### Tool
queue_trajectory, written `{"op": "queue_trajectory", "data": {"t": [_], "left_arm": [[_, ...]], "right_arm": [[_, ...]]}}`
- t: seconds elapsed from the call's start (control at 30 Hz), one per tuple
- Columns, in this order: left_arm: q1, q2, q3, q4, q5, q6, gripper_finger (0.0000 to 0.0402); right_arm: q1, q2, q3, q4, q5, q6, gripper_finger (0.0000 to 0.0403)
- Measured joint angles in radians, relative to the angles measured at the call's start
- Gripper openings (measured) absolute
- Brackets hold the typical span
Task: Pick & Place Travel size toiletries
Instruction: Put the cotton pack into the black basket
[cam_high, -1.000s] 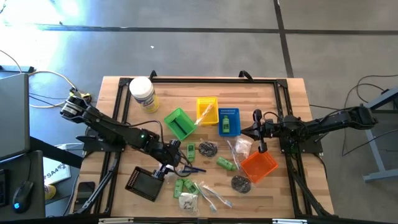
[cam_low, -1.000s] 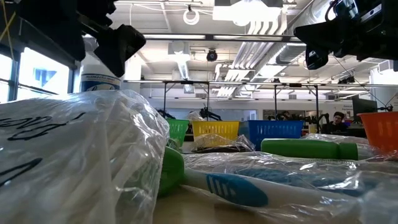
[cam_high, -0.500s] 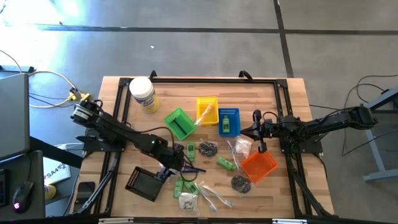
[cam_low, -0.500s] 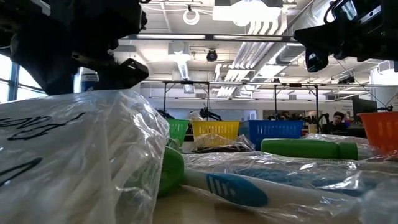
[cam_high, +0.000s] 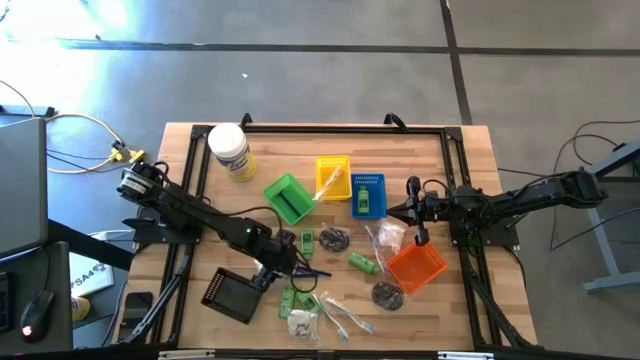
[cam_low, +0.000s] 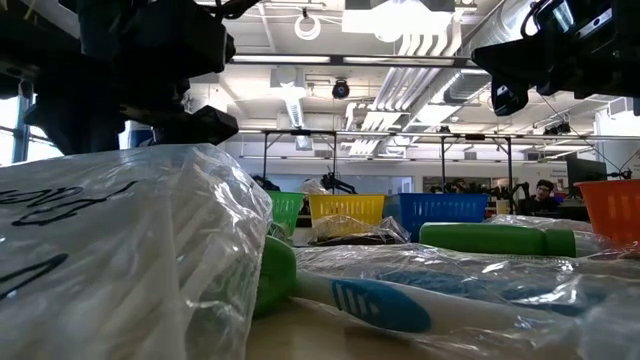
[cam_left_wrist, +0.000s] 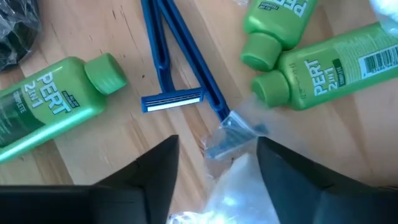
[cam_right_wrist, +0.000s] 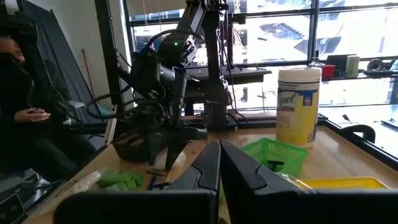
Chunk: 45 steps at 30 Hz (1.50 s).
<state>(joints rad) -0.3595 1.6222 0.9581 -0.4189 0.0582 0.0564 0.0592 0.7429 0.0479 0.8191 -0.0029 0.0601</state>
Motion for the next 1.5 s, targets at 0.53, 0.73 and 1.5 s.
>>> {"op": "queue_trajectory", "data": {"t": [0.53, 0.73, 1.5], "left_arm": [[0.0, 0.0, 0.024, -0.054, -0.027, 0.021, 0.0002], [-0.007, -0.002, 0.176, -0.193, -0.074, 0.061, 0.0001], [-0.22, -0.364, 0.341, -0.367, -0.41, -0.051, 0.0]], "right_arm": [[0.0, 0.0, 0.0, 0.0, 0.0, -0.001, 0.0003], [0.0, 0.0, 0.0, 0.0, 0.0, -0.002, 0.0003], [0.0, -0.001, 0.0, 0.007, -0.004, 0.018, 0.0003]]}}
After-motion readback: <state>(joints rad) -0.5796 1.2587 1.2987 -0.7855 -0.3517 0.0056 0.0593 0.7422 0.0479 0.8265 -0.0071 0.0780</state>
